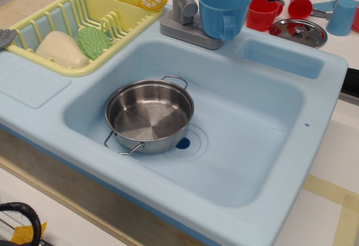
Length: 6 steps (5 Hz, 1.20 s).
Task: Put cup into pot or pan
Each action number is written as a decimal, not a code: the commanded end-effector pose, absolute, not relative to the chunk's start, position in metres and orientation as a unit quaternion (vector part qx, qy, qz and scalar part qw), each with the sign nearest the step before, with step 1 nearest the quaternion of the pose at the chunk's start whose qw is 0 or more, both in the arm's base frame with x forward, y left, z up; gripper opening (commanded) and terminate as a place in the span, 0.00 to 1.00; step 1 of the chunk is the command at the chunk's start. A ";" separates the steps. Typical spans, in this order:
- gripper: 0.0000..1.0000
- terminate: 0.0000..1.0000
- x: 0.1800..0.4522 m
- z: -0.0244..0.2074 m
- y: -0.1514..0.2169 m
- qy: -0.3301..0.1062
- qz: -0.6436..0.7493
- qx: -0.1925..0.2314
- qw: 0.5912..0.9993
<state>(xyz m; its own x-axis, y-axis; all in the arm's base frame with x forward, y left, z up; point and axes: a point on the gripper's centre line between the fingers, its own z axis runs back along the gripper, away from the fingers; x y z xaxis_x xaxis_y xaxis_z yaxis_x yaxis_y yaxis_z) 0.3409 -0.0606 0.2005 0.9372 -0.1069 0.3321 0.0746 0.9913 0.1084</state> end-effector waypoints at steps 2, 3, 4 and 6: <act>1.00 0.00 0.346 0.194 -0.060 -0.161 -0.041 0.053 0.985; 1.00 0.00 0.354 0.184 -0.057 -0.160 -0.047 0.044 0.985; 1.00 0.00 0.356 0.168 -0.053 -0.157 -0.038 0.029 0.986; 0.00 0.00 0.352 0.156 -0.052 -0.150 -0.018 0.024 0.988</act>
